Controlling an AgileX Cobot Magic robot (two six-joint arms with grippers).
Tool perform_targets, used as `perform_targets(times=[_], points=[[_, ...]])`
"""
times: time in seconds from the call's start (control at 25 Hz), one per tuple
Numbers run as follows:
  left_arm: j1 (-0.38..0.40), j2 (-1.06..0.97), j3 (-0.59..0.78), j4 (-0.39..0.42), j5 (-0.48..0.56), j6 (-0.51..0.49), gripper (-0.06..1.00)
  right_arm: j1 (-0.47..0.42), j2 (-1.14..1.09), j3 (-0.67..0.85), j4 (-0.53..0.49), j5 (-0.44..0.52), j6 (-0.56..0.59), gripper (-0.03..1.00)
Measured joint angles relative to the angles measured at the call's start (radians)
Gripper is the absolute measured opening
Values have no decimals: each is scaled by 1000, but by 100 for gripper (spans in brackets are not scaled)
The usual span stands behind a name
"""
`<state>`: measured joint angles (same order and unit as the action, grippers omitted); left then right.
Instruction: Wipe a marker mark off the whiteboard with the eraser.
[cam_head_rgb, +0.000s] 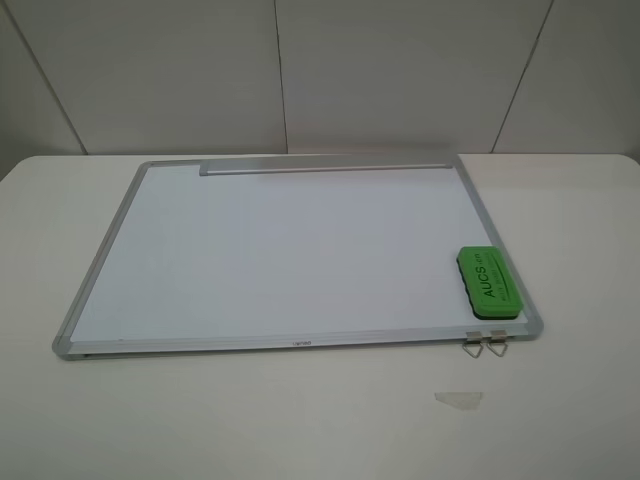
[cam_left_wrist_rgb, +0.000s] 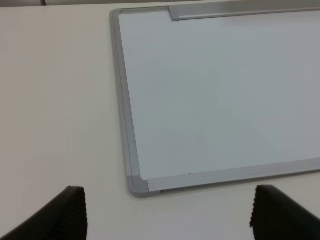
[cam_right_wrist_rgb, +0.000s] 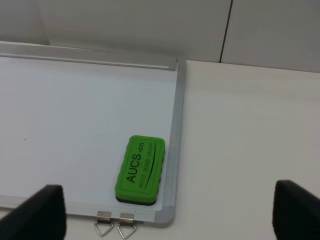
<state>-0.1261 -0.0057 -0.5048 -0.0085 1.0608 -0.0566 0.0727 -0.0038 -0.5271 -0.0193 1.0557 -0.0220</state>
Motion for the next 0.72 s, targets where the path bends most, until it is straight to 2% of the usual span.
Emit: perform_targets(times=[0.72], points=[[0,0,0,0,0,0,69,0,0,0,0,0,0,83]])
